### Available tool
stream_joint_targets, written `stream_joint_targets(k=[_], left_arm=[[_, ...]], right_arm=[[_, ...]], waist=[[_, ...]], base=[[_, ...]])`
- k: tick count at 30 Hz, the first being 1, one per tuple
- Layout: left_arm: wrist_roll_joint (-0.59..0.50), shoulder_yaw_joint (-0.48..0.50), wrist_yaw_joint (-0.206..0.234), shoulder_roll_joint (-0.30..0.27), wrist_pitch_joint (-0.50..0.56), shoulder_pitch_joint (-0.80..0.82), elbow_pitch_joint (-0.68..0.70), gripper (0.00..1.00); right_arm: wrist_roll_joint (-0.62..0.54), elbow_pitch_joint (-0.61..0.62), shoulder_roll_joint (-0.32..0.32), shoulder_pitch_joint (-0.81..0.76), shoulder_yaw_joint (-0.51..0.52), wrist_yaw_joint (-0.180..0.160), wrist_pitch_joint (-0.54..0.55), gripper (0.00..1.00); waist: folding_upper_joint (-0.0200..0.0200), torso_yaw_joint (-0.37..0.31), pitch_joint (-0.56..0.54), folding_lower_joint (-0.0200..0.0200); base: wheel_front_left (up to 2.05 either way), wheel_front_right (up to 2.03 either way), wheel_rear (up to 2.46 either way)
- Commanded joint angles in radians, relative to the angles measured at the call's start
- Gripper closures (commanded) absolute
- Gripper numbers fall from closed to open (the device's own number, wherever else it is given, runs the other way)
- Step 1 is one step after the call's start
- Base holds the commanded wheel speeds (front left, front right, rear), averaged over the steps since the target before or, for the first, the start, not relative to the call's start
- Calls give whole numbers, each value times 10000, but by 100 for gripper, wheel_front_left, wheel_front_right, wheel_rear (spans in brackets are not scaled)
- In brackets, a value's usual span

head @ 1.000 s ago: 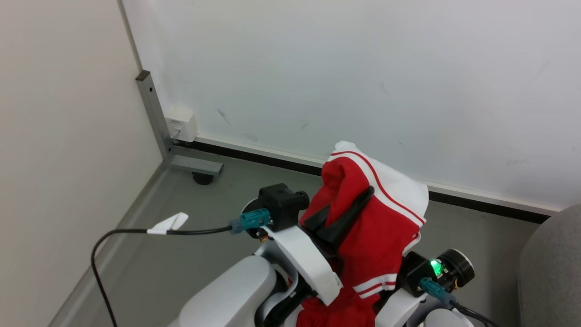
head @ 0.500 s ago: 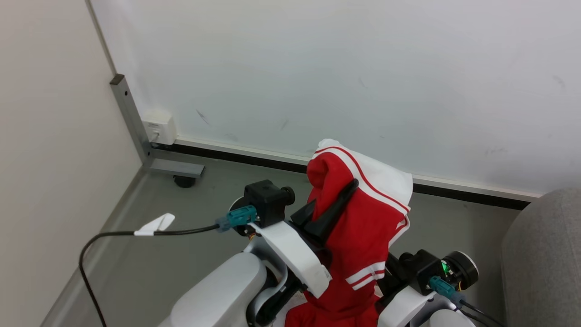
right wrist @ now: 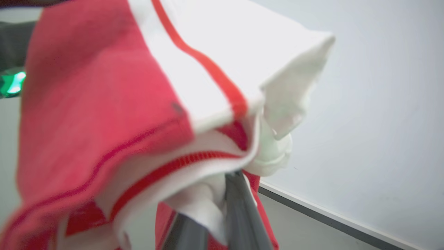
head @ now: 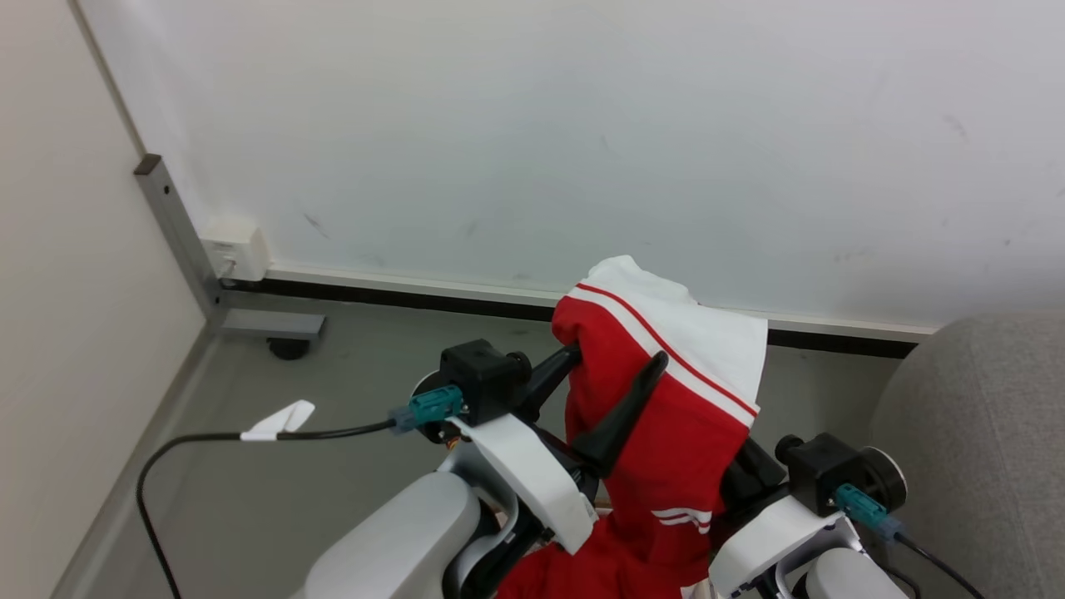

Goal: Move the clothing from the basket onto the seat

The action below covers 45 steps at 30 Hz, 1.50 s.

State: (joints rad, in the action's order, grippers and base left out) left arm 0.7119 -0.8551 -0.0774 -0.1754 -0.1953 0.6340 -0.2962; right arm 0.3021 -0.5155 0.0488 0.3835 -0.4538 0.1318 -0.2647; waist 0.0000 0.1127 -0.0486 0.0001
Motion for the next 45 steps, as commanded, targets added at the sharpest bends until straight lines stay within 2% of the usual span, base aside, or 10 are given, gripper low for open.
stream_joint_targets(k=[1,16,30,36,45], left_arm=[[91,-8,31,-79,-26,-146,16,0],[30,-15,141,-638,-176,-547,362,0],[-350,-146,145,-768,-516,-894,434,0],[-572,-131,194,-676,-602,-962,334,0],[-894,-133,117,-591,-686,-972,263,0]], right_arm=[[34,91,30,-163,118,-21,5,100],[-445,1552,27,-685,2433,-21,5,100],[-257,2293,30,-1324,3405,-22,2,100],[-498,2568,22,-1591,3594,-22,4,100],[-381,2758,27,-1645,3716,-22,4,100]], waist=[[0,-186,28,-1],[0,-2332,420,-1],[0,-4245,613,-1],[0,-4725,692,-1],[0,-4993,816,-1]], base=[[0,0,0],[0,0,0],[0,0,0],[0,0,0],[0,0,0]])
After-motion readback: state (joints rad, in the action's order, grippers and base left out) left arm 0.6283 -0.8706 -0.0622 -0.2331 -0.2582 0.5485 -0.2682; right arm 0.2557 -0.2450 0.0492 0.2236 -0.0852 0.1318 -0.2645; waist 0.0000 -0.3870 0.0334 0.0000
